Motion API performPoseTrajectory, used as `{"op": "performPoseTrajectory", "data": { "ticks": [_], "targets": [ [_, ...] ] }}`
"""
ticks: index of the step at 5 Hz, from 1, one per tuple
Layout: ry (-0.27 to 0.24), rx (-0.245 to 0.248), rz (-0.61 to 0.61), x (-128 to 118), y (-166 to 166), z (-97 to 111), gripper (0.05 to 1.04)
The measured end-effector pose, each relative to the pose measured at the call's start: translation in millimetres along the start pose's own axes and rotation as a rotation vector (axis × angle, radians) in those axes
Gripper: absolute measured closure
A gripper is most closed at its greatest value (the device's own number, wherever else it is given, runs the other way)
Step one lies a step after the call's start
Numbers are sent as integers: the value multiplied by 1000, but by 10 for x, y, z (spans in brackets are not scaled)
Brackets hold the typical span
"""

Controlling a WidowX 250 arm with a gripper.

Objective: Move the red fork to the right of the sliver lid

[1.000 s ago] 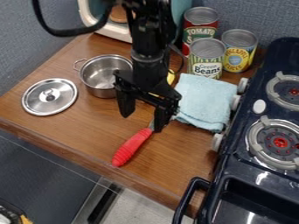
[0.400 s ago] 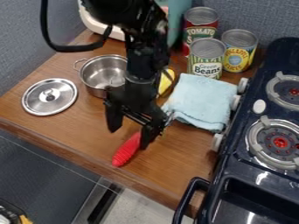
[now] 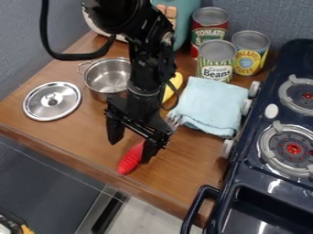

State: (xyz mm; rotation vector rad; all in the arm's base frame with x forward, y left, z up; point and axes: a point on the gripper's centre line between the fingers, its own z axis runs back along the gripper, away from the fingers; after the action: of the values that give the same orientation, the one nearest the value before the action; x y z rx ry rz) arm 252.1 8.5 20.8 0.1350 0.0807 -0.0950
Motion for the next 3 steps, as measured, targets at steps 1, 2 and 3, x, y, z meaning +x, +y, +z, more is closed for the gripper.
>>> {"op": "performPoseTrajectory", "data": {
  "ticks": [1, 2, 3],
  "targets": [
    [-9, -43, -21, 36, -70, -114, 83],
    [-50, -86, 12, 102, -63, -130, 83],
    [-87, -119, 18, 212, -99, -128, 156]
  ]
}}
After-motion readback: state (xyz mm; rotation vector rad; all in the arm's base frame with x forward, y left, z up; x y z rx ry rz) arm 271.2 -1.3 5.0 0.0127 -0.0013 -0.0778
